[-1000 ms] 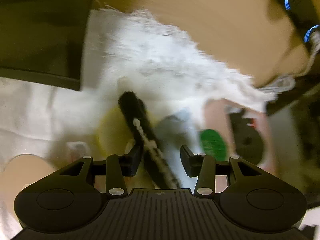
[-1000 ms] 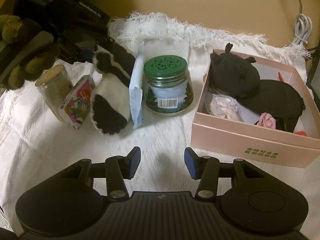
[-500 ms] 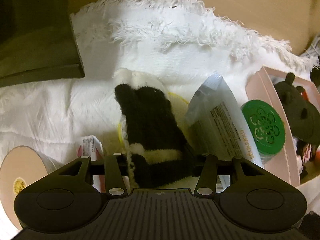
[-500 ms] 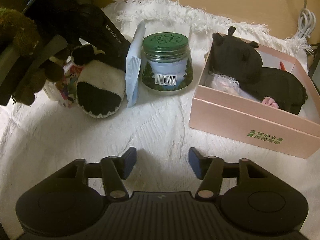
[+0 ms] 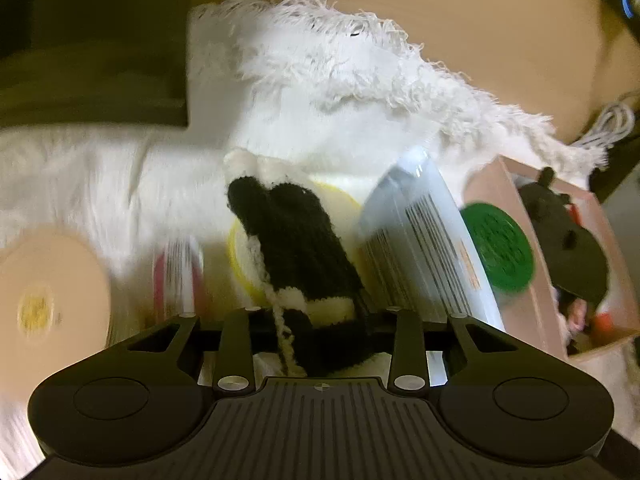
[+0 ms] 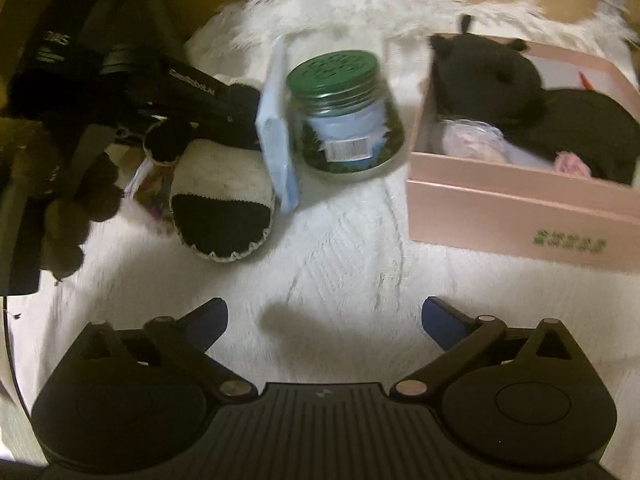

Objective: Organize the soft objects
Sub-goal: 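Grasp the white-and-blue wet wipes packet with the right tool while the left tool holds the sock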

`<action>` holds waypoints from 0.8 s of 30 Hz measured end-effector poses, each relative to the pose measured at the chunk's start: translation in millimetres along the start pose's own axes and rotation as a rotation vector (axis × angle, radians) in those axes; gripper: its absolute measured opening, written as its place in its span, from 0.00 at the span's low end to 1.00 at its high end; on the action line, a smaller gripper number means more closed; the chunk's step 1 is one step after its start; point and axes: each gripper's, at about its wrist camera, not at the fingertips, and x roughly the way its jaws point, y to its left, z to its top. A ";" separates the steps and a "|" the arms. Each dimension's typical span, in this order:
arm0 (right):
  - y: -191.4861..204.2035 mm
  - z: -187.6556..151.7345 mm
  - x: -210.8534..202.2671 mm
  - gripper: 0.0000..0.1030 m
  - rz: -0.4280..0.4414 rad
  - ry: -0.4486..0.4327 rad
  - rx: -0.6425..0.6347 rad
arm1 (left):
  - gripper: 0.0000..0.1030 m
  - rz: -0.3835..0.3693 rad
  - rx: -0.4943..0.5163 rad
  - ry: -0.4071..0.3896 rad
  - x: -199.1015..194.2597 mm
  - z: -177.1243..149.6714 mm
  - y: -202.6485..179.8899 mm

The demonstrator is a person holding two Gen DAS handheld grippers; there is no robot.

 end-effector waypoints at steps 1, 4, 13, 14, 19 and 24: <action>0.7 0.4 0.7 0.99 0.002 0.011 -0.026 | 0.32 -0.019 -0.014 -0.003 -5.0 -6.9 3.1; 6.2 5.4 -5.1 0.77 -0.035 0.020 -0.080 | 0.26 -0.086 -0.048 -0.004 -24.1 -23.5 9.6; 52.5 59.9 -43.1 0.63 -0.122 -0.275 -0.257 | 0.25 -0.006 0.064 -0.145 -97.5 -44.9 18.0; 57.0 69.5 -35.9 0.57 -0.146 -0.267 -0.261 | 0.25 -0.008 0.060 -0.157 -104.0 -44.2 20.7; 69.3 92.1 -1.2 0.31 -0.206 -0.194 -0.261 | 0.25 -0.027 0.023 -0.187 -124.3 -43.5 31.8; 84.0 96.4 12.4 0.29 -0.199 -0.175 -0.325 | 0.25 -0.007 0.042 -0.207 -135.5 -46.5 35.0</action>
